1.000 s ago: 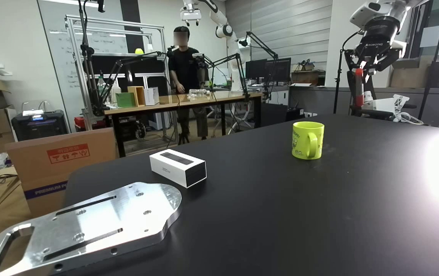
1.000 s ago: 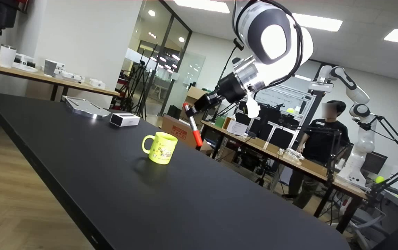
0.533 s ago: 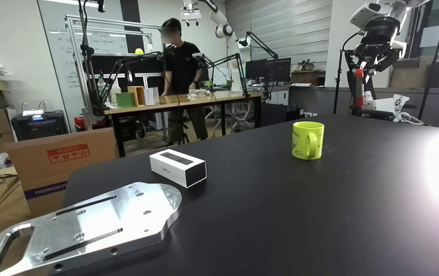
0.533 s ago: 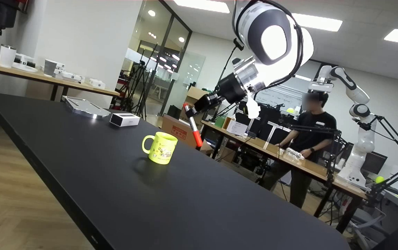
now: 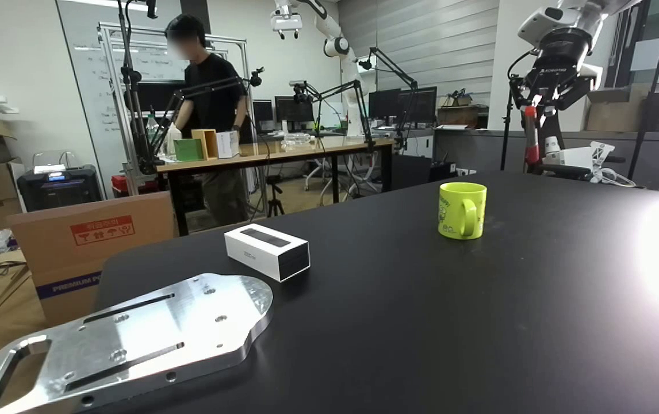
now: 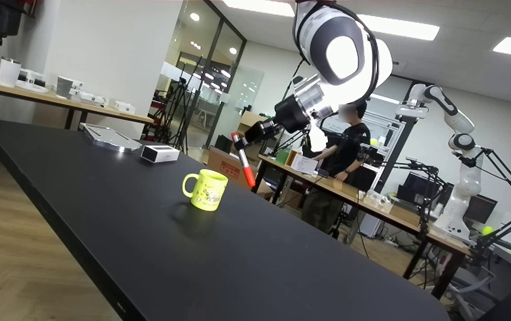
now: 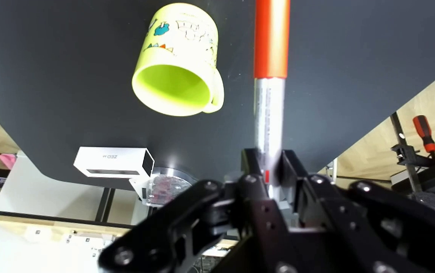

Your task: Put the orange marker in the mug

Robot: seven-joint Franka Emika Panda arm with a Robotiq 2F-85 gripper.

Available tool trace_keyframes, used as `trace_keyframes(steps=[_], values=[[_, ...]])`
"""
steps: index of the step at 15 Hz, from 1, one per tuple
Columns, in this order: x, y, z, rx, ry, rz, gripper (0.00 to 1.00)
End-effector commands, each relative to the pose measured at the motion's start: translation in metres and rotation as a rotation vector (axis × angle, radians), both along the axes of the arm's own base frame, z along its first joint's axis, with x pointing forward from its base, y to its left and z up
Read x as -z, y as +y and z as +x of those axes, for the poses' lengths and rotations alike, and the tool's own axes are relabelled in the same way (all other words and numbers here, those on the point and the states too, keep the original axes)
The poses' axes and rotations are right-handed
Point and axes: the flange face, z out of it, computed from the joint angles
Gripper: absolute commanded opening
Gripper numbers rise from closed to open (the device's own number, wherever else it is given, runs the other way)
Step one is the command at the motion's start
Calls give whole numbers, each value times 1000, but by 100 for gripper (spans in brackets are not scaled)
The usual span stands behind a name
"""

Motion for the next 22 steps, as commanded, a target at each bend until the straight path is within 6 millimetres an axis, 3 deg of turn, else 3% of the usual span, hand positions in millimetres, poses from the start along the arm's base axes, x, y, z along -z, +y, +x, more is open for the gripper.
trace_keyframes(steps=[1,7,12,17,22], values=[[-5,24,24,-28,-15,30,5],[2,78,57,-98,-31,76,5],[23,111,72,-148,-16,116,5],[54,124,81,-182,-8,144,5],[81,114,86,-177,18,154,5]])
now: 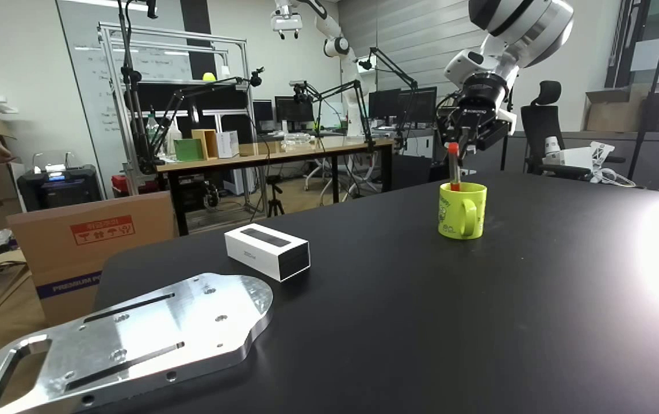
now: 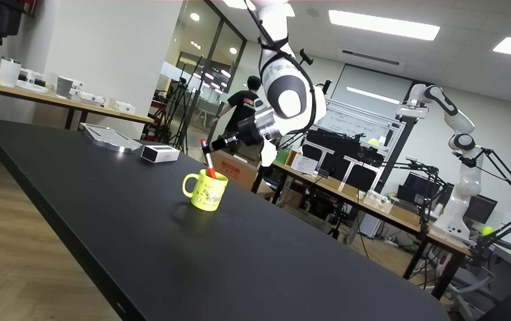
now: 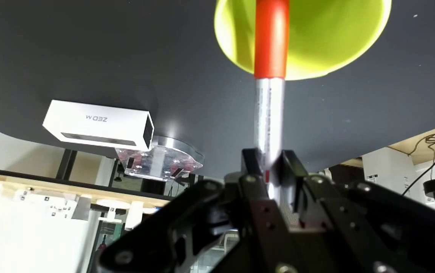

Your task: Put the orange marker in the mug

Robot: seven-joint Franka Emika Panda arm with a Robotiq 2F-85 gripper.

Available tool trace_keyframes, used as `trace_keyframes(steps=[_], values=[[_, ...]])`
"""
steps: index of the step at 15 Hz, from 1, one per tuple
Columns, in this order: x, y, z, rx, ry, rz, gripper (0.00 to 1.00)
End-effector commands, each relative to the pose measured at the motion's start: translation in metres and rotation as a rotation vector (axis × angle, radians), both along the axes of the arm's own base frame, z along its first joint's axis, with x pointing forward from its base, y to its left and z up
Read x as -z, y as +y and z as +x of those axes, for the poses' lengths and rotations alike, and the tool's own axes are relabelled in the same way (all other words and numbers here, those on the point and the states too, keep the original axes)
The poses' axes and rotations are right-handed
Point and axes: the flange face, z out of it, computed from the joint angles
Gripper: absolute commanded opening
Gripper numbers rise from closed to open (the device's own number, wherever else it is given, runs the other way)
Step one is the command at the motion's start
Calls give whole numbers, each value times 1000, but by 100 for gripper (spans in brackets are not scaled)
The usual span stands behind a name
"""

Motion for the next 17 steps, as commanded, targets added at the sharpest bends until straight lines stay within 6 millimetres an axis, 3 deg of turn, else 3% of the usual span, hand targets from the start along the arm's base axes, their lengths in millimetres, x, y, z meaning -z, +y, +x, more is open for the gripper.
trace_keyframes(steps=[1,4,5,6,13,14,15,16,17], values=[[9,-12,11,-10,12,19,5],[15,-21,15,-1,21,27,5],[14,-23,15,-3,25,36,44],[9,-26,16,-5,19,42,45],[-55,-44,15,-76,2,107,92],[-61,-47,12,-93,19,96,97],[-43,-42,14,-62,16,93,100],[-48,-44,14,-62,14,92,87],[-48,-45,14,-61,14,92,93]])
